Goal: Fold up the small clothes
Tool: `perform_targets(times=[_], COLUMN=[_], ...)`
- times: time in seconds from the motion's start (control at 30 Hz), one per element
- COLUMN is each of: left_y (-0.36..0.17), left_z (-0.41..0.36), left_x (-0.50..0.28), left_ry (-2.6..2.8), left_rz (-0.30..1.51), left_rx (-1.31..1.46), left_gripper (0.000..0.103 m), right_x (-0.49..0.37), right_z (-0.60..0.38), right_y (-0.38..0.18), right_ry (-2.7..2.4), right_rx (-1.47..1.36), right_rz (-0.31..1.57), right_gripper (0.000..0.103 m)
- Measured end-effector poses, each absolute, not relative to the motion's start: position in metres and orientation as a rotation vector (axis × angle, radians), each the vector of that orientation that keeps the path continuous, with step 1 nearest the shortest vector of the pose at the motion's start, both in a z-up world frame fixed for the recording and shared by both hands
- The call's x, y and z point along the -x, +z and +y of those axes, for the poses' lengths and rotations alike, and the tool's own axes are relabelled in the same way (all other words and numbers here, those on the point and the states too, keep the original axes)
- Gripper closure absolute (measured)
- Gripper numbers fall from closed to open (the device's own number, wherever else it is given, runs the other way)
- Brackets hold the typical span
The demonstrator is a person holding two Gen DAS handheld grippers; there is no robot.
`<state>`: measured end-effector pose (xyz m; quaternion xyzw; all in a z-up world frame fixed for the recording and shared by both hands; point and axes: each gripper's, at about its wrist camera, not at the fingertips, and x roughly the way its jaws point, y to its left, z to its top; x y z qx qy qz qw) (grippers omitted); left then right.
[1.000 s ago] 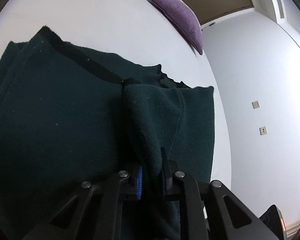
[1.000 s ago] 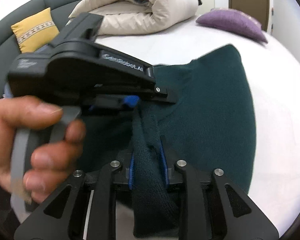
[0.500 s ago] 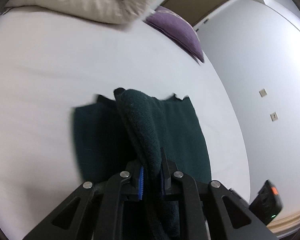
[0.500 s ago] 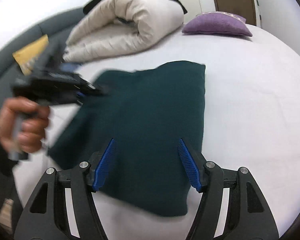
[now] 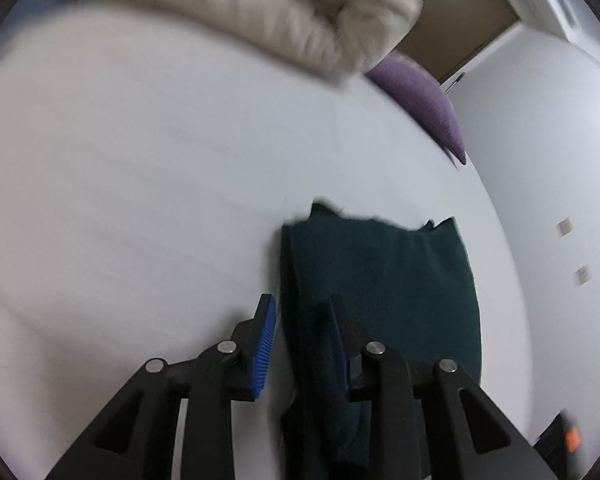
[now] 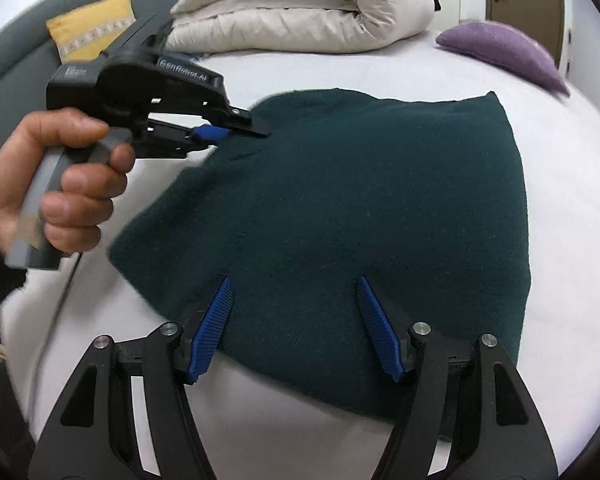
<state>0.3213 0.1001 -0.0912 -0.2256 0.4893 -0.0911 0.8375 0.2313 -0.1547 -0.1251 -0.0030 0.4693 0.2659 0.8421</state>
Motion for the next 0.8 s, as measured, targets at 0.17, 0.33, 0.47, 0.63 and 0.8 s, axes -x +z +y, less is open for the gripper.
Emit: perform_targets(times=[0.17, 0.33, 0.47, 0.63, 0.8], left_y=[-0.045, -0.100, -0.118, -0.118, -0.108], left_z=[0.042, 0.010, 0.027, 0.022, 0.023], left_x=[-0.273, -0.273, -0.269, -0.265, -0.248], left_ry=[-0.293, -0.210, -0.242, -0.256, -0.240], left_rz=[0.907, 1.001, 0.974, 0.947, 0.941], left_rx=[0.282, 0.098, 0.149, 0.107, 0.101], left_gripper=[0.075, 0.089, 0.096, 0.096, 0.095], right_x=[-0.224, -0.231, -0.230, -0.233, -0.234], right_z=[-0.208, -0.259, -0.280, -0.309, -0.321], right_y=[-0.094, -0.103, -0.144, -0.167, -0.153], right_ry=[0.554, 0.526, 0.510, 0.539, 0.508], right_rx=[-0.240, -0.426, -0.526, -0.689, -0.711], right_rz=[0.930, 0.962, 1.059, 1.053, 1.044], right_gripper=[0.040, 0.044, 0.077, 0.078, 0.072])
